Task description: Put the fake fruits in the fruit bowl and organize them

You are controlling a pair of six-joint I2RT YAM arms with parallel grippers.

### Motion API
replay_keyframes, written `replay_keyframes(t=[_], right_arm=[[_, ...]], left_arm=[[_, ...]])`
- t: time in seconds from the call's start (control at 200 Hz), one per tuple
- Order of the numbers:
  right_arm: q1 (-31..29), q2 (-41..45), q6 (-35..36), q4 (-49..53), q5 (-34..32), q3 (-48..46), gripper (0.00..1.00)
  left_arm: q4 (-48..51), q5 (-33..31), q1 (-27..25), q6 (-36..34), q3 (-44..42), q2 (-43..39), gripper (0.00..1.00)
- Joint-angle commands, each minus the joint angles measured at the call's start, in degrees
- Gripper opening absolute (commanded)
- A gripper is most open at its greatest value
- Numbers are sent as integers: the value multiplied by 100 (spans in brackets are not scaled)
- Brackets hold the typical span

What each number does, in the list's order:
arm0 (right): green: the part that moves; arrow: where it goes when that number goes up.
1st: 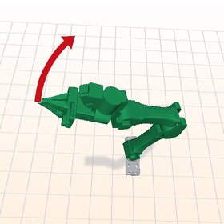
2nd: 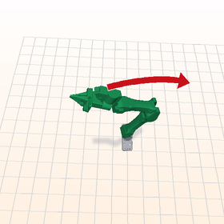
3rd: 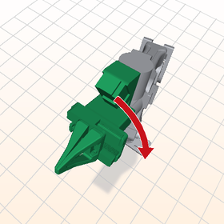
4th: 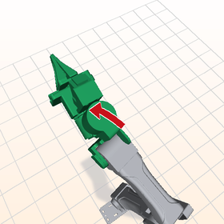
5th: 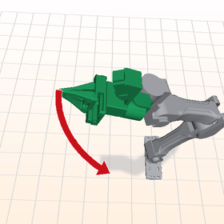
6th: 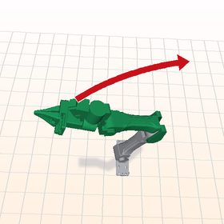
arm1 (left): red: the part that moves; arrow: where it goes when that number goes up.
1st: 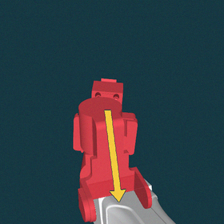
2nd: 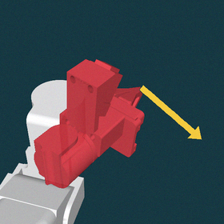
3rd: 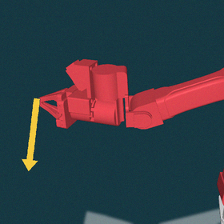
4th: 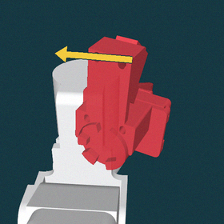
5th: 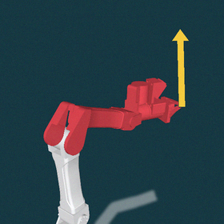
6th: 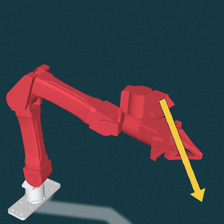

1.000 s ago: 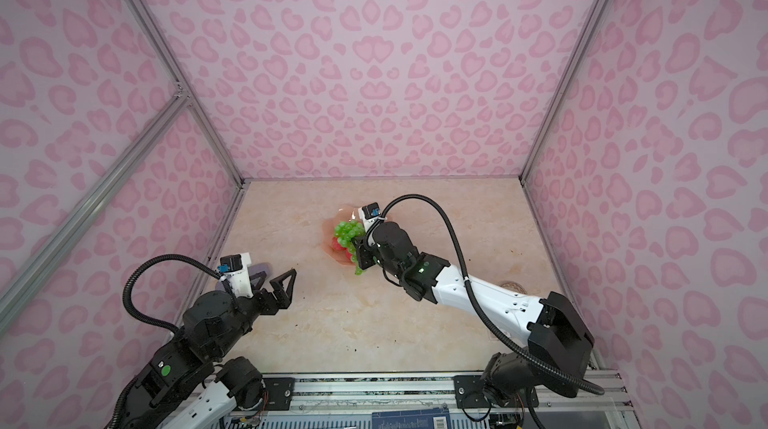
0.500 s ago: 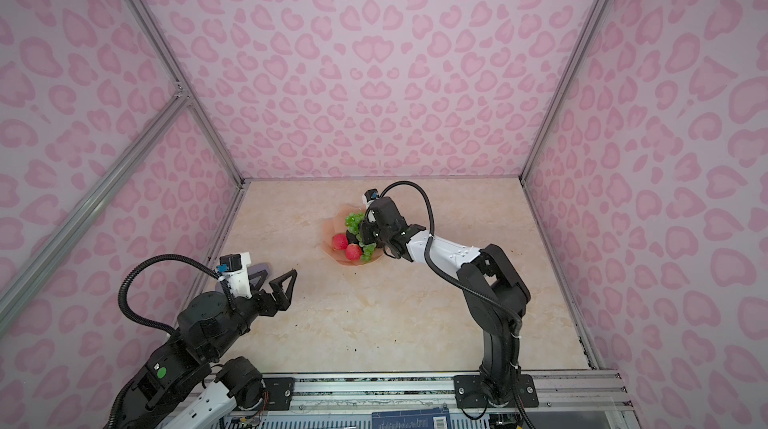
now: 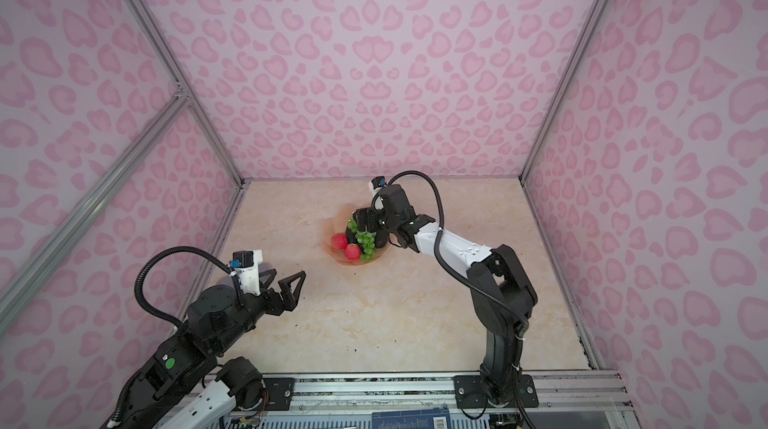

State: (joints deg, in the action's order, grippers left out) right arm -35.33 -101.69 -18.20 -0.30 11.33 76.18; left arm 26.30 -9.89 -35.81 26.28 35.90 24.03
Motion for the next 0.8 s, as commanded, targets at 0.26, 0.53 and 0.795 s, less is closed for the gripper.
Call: replay_keyframes(t=[0.26, 0.53, 0.795], right_arm=[[271, 3452, 550, -21, -2344, -3062, 98], [1578, 4883, 1006, -979, -3641, -5018, 98], [2533, 4281, 1482, -3316, -3570, -6075, 98]], left_arm=[[-1315, -1175, 4, -494, 111, 1185, 96], [-3517, -3465, 692, -1556, -733, 2631, 99], [-6130, -2450, 2194, -1736, -2369, 3032, 97]])
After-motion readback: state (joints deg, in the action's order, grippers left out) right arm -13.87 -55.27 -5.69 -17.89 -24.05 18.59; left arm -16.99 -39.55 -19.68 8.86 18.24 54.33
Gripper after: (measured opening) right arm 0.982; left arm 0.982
